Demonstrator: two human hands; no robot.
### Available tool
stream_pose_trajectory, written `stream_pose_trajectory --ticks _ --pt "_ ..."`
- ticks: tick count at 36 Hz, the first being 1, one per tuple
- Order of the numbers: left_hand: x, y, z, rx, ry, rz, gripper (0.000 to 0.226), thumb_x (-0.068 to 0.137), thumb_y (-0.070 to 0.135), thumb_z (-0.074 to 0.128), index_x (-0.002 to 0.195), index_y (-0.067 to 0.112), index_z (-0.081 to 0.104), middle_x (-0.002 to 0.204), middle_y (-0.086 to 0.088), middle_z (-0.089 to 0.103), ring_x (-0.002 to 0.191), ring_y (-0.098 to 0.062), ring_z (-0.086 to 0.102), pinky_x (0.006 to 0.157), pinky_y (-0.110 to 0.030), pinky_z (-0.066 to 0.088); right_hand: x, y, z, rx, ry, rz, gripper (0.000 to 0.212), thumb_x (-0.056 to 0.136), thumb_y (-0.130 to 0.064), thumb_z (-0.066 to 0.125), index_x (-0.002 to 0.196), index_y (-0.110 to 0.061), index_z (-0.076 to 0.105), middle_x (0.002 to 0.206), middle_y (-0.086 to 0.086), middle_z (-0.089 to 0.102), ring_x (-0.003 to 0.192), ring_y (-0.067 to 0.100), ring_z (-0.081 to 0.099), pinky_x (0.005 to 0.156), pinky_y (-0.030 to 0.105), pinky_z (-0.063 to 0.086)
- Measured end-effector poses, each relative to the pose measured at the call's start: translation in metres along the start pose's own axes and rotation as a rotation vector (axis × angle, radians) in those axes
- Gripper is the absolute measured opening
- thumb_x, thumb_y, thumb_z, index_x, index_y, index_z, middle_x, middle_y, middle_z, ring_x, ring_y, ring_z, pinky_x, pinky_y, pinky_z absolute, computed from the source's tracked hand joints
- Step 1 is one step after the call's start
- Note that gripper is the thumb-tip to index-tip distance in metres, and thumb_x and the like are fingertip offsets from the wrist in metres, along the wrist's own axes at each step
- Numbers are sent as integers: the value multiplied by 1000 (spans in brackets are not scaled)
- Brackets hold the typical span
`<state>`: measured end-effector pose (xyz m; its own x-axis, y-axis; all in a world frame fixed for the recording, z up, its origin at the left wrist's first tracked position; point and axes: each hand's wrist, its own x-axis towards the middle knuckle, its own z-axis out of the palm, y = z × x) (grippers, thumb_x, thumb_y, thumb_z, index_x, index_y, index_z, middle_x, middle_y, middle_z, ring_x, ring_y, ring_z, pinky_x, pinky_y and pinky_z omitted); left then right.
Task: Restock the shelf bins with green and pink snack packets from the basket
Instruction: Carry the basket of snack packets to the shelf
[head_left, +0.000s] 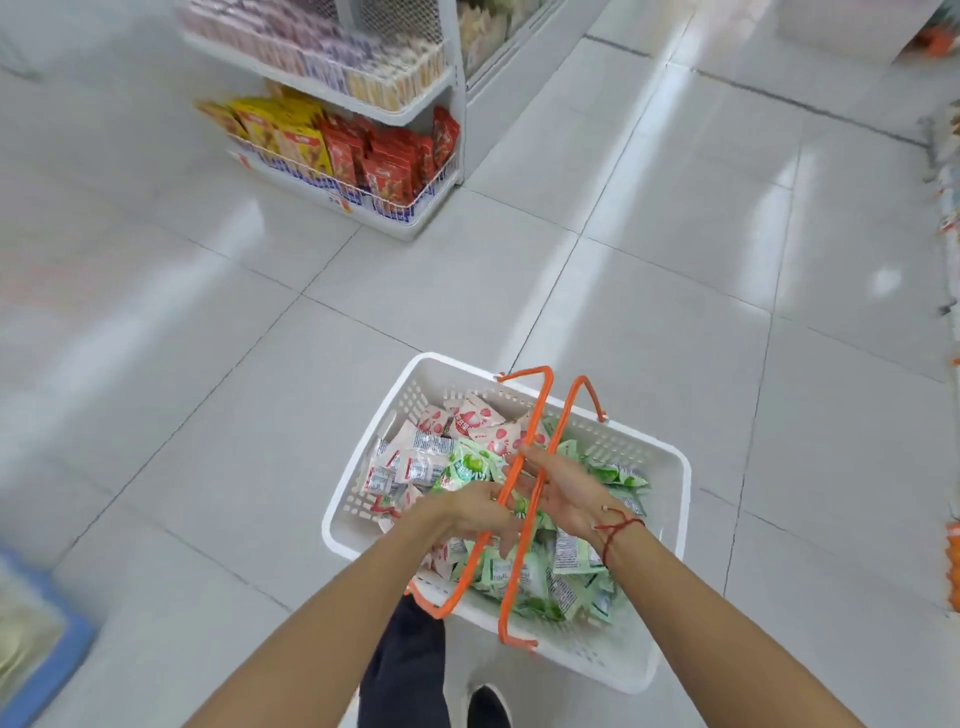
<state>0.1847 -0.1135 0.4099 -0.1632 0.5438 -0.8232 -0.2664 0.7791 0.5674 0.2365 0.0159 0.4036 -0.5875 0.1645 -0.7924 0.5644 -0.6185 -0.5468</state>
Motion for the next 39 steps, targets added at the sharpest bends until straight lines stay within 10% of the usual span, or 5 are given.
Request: stream_pose_trajectory --ticks 5,16,25,39 --pt "-79 -25 16 -103 148 41 34 70 -4 66 92 18 51 123 -7 61 81 -12 58 66 -22 49 -50 11 46 -119 -103 4 16 94 -12 57 104 -1 62 92 10 69 80 19 65 73 27 57" --pt "-207 -129 38 -412 481 46 25 72 -7 62 78 14 50 122 -10 62 88 -16 56 64 -23 46 -126 84 168 -425 -334 79 8 94 -9 55 88 -7 59 83 8 65 65 13 65 65 22 56" --pt "-294 -258 52 -712 679 15 27 72 -8 60 83 13 49 114 -11 60 77 -15 50 62 -22 45 -174 193 285 -696 -555 181 11 95 -5 51 86 -6 56 83 10 62 78 21 61 89 35 48" --pt "-429 -454 79 -1074 967 0 28 73 -9 58 87 13 50 113 -10 60 91 -17 53 82 -29 51 -234 396 451 -1000 -814 345 11 94 -7 56 104 -3 56 68 5 71 59 13 68 58 24 58"
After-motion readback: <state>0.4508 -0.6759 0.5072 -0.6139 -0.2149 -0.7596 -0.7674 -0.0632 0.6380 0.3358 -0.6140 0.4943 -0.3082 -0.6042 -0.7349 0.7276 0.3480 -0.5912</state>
